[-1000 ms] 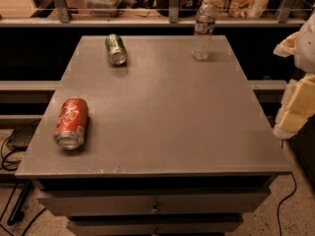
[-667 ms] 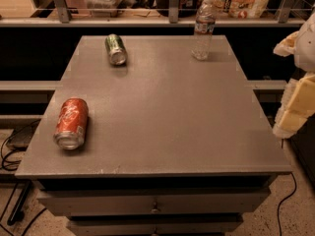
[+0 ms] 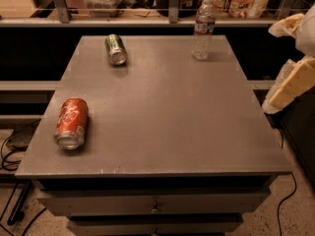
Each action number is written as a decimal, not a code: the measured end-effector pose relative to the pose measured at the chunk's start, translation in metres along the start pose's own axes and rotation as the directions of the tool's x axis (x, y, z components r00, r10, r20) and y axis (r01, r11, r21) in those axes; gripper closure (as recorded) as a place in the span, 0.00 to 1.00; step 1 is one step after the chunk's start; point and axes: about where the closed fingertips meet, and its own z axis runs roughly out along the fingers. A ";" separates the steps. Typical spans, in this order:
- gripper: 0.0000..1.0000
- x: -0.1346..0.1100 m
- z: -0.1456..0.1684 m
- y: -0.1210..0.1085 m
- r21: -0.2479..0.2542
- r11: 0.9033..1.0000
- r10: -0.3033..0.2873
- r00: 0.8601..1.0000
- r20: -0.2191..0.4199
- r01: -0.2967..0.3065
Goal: Move water bottle near coke can
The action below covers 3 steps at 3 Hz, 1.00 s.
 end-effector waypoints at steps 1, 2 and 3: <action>0.00 -0.011 0.002 -0.046 0.090 0.996 0.003 0.997 0.077 -0.010; 0.00 -0.011 0.002 -0.046 0.090 0.996 0.003 0.997 0.077 -0.010; 0.00 -0.013 0.012 -0.059 0.121 0.992 0.018 0.995 0.096 -0.029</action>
Offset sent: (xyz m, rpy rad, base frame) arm 0.0349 -0.0012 0.0127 0.0525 -0.0755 -0.0137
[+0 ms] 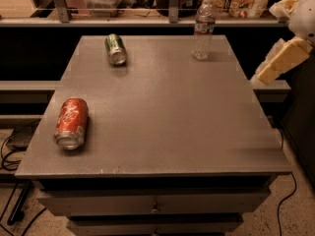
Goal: Move water bottle near coke can
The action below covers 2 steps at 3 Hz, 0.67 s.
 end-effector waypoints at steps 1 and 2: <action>0.00 -0.002 0.027 -0.027 0.047 0.997 0.057 0.997 0.057 -0.060; 0.00 0.002 0.058 -0.052 0.085 0.987 0.129 0.986 0.108 -0.138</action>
Offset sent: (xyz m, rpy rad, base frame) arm 0.1276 -0.0032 -0.0421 0.2565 -0.0941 -0.2024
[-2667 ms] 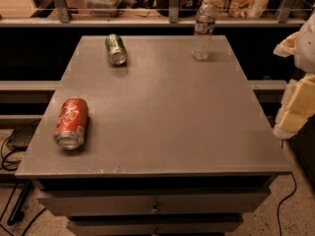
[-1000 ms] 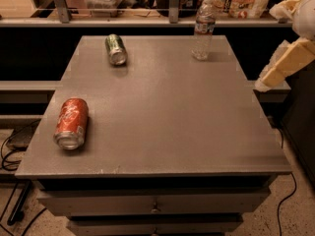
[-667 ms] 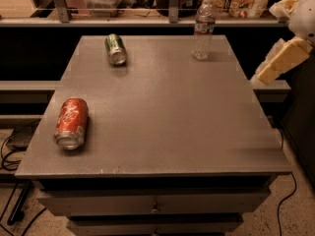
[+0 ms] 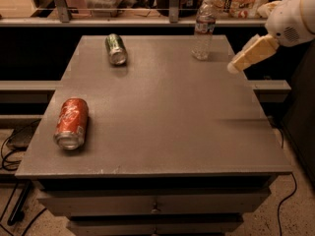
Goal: Move water bottle near coke can
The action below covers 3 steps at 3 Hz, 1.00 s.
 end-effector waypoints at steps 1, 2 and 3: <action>0.00 0.009 0.050 -0.031 0.028 0.994 0.100 0.994 0.039 -0.101; 0.00 0.014 0.084 -0.048 0.019 0.986 0.164 0.984 0.065 -0.165; 0.00 0.015 0.089 -0.050 0.016 0.985 0.171 0.983 0.067 -0.172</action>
Offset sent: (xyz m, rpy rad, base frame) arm 0.1267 0.0031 -0.0621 0.2215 0.0450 -0.1364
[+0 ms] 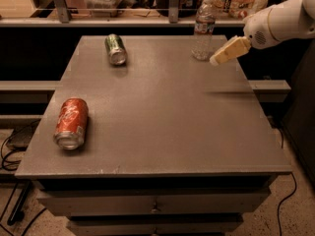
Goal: Move water bottle near coke can
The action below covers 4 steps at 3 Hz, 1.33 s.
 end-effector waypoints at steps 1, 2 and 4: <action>0.00 0.002 0.008 0.004 -0.031 0.999 0.043 0.999 0.025 -0.042; 0.00 -0.016 0.027 0.004 -0.048 0.998 0.051 0.995 0.088 -0.047; 0.00 -0.026 0.038 0.005 -0.057 0.997 0.053 0.991 0.121 -0.046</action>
Offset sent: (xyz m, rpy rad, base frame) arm 0.0496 0.0602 0.0050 0.2163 -0.0659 0.0775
